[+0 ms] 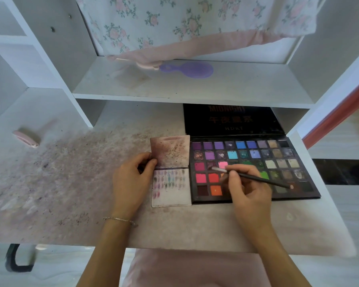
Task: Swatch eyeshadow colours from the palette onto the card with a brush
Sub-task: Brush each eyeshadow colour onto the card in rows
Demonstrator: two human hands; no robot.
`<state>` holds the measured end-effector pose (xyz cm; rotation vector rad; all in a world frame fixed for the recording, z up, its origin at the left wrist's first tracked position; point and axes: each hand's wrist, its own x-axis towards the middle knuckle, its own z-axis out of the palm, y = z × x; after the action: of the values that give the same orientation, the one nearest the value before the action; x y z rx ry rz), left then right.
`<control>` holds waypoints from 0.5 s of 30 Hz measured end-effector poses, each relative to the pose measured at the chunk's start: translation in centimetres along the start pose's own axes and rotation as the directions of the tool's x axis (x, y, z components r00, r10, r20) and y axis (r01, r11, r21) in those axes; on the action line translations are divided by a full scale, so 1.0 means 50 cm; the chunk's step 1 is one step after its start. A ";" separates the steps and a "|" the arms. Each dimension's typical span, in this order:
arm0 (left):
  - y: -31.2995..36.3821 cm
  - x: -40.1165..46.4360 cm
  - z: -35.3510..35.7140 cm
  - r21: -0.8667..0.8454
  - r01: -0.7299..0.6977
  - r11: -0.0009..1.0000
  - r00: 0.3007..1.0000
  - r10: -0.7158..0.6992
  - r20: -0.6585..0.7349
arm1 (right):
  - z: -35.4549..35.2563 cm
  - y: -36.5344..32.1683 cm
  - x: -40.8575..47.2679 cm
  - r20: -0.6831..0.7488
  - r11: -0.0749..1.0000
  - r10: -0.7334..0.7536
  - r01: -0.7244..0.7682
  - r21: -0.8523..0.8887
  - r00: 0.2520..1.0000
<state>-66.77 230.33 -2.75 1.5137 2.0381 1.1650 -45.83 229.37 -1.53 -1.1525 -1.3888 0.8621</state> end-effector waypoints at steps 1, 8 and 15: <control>0.000 0.000 -0.001 0.005 0.001 1.000 1.000 -0.001 0.007 | -0.014 0.003 0.004 -0.005 1.000 -0.006 0.006 -0.021 1.000; 0.005 -0.002 -0.003 0.022 0.010 1.000 1.000 -0.011 0.004 | -0.059 0.016 0.014 0.008 0.982 0.015 -0.013 -0.188 1.000; 0.006 -0.003 -0.004 0.052 0.014 0.999 1.000 -0.014 0.011 | -0.055 0.021 0.018 0.055 0.957 -0.058 0.071 -0.282 0.997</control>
<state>-66.67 230.16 -2.45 1.5242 2.0832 1.1036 -42.92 230.23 -1.87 -1.3015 -1.6173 0.6597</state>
